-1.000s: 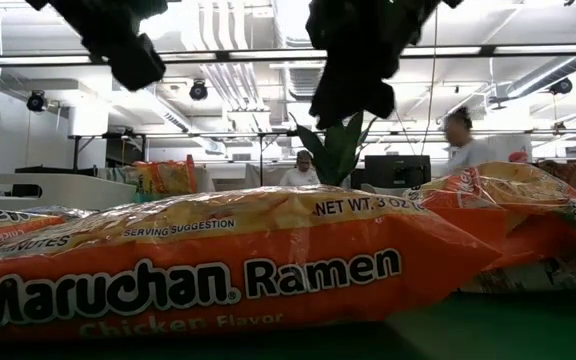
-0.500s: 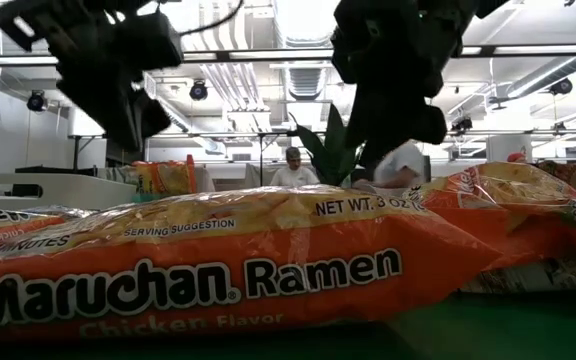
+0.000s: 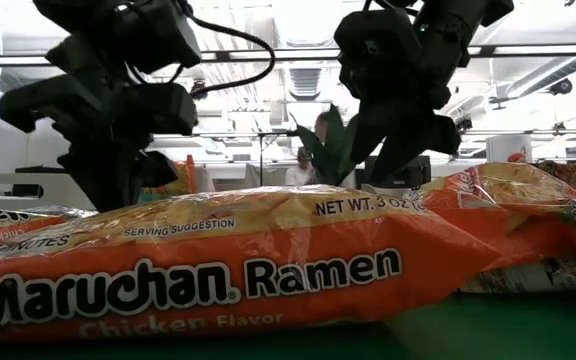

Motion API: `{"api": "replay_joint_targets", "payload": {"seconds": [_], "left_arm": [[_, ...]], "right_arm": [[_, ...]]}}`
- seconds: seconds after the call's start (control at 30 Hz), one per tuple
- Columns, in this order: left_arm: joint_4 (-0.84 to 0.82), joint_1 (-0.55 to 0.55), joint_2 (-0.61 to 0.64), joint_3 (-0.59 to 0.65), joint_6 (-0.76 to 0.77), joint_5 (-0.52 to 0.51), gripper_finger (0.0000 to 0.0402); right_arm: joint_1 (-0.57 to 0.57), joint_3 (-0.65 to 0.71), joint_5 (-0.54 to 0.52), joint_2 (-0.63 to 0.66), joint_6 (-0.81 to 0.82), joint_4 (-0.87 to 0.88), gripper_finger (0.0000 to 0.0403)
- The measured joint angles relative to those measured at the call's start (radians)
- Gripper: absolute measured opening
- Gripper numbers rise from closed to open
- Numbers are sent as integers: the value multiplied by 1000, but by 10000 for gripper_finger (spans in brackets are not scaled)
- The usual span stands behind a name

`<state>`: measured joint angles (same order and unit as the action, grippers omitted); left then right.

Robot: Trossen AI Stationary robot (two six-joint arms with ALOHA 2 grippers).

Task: Sort Maruchan noodles
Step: Put the red noodle pack into the gray bin

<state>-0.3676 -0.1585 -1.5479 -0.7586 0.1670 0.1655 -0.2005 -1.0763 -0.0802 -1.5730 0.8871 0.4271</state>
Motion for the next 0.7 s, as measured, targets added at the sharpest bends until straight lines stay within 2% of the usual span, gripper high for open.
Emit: {"api": "replay_joint_targets", "payload": {"seconds": [0.1, 0.23, 0.3, 0.57, 0.7], "left_arm": [[67, 2, -17, 0, -28, -11, 0], [156, 2, -16, 0, -91, -169, 0], [173, 4, -3, 0, -133, -210, 0], [166, 4, 74, 0, -184, -191, 0], [169, 0, 93, 0, -163, -37, 0]], "right_arm": [[0, 0, -19, 0, -16, -13, 187], [3, 0, -36, 0, -23, -70, 189], [8, 0, -36, 0, -23, -106, 193], [57, 1, -38, 0, -23, -182, 241], [69, 5, -42, -2, -17, -182, 274]]}}
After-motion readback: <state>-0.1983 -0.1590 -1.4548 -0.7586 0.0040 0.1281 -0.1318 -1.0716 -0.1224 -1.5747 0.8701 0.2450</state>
